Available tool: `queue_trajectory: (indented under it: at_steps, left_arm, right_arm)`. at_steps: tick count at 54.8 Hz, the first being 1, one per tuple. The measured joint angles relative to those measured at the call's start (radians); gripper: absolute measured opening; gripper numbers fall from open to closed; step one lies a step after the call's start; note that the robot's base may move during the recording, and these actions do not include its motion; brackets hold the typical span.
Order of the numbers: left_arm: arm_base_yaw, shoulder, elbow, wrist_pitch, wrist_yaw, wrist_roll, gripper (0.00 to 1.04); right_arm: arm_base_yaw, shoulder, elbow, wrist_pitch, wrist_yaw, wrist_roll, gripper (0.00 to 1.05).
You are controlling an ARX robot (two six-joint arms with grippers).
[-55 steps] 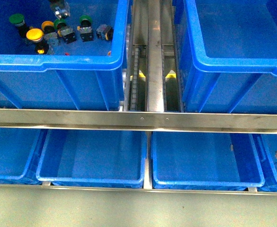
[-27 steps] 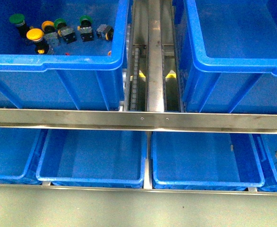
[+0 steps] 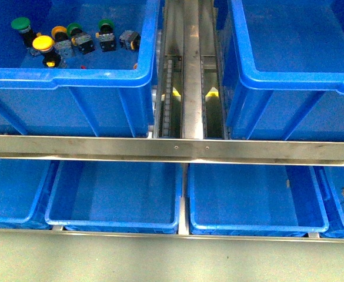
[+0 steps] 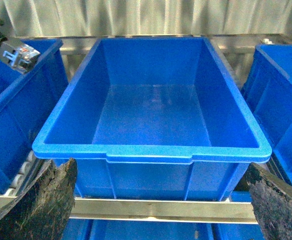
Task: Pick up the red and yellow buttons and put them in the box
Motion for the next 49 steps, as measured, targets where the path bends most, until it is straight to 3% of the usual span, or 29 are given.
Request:
queue_trajectory:
  at_steps: [12,29,33,35,37,43,49]
  left_arm:
    - [-0.087,0.076,0.095,0.000,-0.025,-0.058,0.35]
    - [-0.120,0.145,0.199,-0.042,-0.046,-0.080,0.34]
    - [-0.126,0.154,0.215,-0.050,-0.045,-0.080,0.34]
    - [-0.129,0.154,0.219,-0.051,-0.048,-0.080,0.34]
    - [-0.134,0.154,0.224,-0.051,-0.048,-0.080,0.34]
    - [-0.150,0.155,0.240,-0.051,-0.048,-0.084,0.34]
    - [-0.160,0.155,0.243,-0.051,-0.045,-0.086,0.34]
  right_arm:
    - [0.000,0.000,0.000,0.000,0.000,0.000,0.98]
    - [0.000,0.000,0.000,0.000,0.000,0.000,0.98]
    - [0.055,0.113,0.057,-0.119,0.208,0.011,0.98]
    - [0.058,0.294,0.111,-0.066,0.334,-0.022,0.98]
    - [0.048,0.409,0.146,0.009,0.336,-0.049,0.98]
    - [0.035,0.790,0.277,0.314,0.219,-0.167,0.98]
    - [0.055,1.047,0.393,0.471,0.097,-0.310,0.98]
